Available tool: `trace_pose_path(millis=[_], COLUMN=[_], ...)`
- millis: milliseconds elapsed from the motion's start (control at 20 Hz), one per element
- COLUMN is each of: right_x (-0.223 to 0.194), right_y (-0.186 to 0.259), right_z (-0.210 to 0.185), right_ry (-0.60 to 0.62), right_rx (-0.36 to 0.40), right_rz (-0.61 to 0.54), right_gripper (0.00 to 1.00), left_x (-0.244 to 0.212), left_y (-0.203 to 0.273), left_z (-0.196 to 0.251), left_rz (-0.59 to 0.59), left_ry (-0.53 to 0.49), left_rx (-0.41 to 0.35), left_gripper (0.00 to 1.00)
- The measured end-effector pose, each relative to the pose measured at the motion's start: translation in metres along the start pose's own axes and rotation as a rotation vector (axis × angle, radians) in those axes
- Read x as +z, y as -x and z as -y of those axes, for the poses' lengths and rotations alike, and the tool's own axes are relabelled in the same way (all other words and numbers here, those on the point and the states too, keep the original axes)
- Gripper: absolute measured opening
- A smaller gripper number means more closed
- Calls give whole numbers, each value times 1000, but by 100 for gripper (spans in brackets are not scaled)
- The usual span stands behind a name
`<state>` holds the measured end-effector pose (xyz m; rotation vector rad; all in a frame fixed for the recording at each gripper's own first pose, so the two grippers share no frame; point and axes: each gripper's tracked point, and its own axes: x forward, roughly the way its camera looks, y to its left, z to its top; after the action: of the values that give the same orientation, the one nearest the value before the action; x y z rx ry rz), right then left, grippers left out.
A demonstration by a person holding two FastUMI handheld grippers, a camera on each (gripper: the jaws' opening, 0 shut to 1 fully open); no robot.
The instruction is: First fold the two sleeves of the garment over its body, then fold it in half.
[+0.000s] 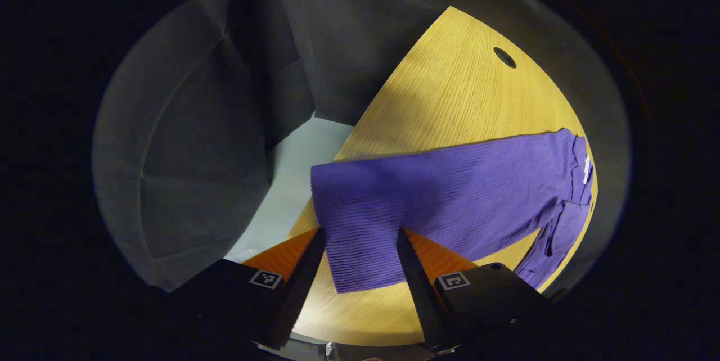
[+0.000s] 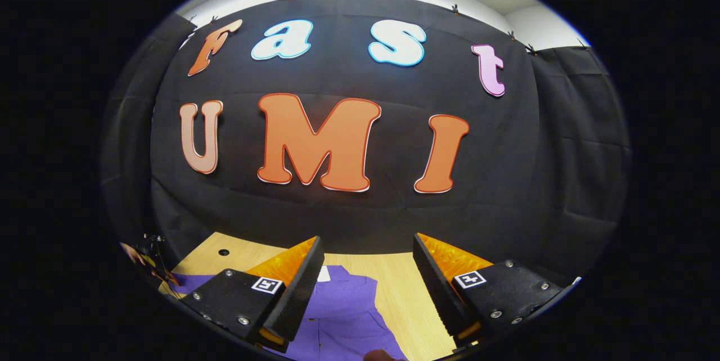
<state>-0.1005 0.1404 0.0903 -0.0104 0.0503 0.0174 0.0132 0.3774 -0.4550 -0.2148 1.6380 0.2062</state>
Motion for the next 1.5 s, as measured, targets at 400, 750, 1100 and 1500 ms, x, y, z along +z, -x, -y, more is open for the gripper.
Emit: trace_pose_path(millis=[400,750,1100,1500], right_x=[-6,-14,-12,-19], right_y=[-1,-17,-24,-24], right_z=[31,66,84,118], right_ry=[42,15,41,20], right_rx=[23,42,88,115], right_rz=[3,-9,16,29], right_gripper=[95,95,95,95], left_x=[-1,-5,0,-7], left_y=[4,72,147,211], left_z=[20,53,122,243], left_rz=[-14,83,207,297], left_ry=[69,4,-145,-339], left_rx=[-33,-108,-141,-191], left_gripper=[7,5,5,5])
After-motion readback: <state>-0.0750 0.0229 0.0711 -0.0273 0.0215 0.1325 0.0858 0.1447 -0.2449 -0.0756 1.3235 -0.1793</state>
